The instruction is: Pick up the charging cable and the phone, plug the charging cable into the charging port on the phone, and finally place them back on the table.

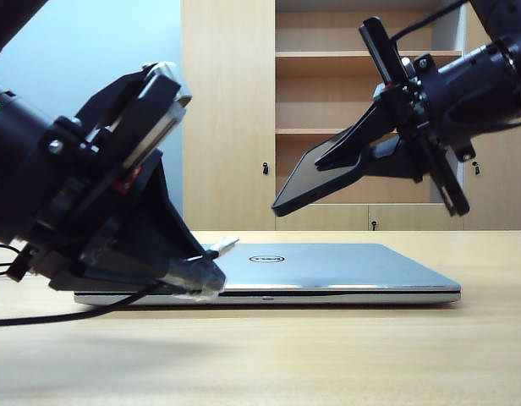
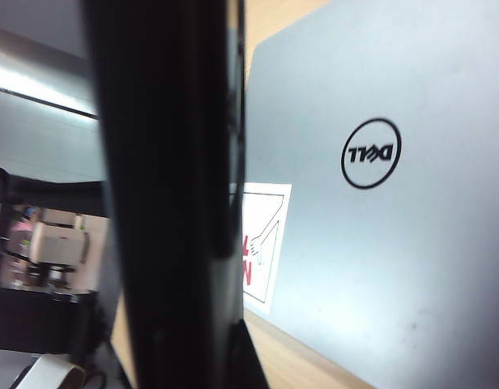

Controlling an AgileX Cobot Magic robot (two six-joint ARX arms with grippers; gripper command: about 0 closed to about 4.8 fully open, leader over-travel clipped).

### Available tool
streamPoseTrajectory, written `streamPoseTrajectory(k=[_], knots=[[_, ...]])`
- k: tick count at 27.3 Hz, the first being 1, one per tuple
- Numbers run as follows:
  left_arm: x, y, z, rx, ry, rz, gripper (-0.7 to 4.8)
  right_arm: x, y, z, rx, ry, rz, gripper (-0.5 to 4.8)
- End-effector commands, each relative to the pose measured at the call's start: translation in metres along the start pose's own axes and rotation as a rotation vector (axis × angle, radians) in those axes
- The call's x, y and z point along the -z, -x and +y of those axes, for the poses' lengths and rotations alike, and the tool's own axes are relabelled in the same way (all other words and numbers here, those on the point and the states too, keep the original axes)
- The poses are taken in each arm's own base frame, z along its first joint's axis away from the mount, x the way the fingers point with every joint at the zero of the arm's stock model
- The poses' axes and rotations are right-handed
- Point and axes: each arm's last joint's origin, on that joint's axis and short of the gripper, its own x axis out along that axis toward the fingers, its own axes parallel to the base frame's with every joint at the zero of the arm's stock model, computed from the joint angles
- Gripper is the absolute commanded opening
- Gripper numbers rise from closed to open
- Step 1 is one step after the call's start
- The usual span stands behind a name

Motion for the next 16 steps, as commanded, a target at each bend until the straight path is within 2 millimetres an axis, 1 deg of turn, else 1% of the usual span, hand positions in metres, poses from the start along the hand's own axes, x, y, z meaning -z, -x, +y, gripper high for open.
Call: streamPoseTrajectory(k=[1,3,6,16], knots=[[-0.006,0.000,-0.003,0.031,0.055,-0.050,-0.06,-0.001,-0.001,0.003,-0.095,-0.044,-0.041,-0.05],[-0.008,0.000,-0.004,0.045,0.096,-0.071,-0.06,0.003,-0.005,-0.003,-0.121,-0.115,-0.047,-0.05],[-0.009,0.000,-0.005,0.050,0.112,-0.079,-0.06,0.007,-0.012,-0.005,-0.136,-0.165,-0.040,-0.05],[-0.009,0.000,-0.005,0.053,0.111,-0.085,-0.06,0.023,-0.030,-0.001,-0.152,-0.161,0.013,-0.05]])
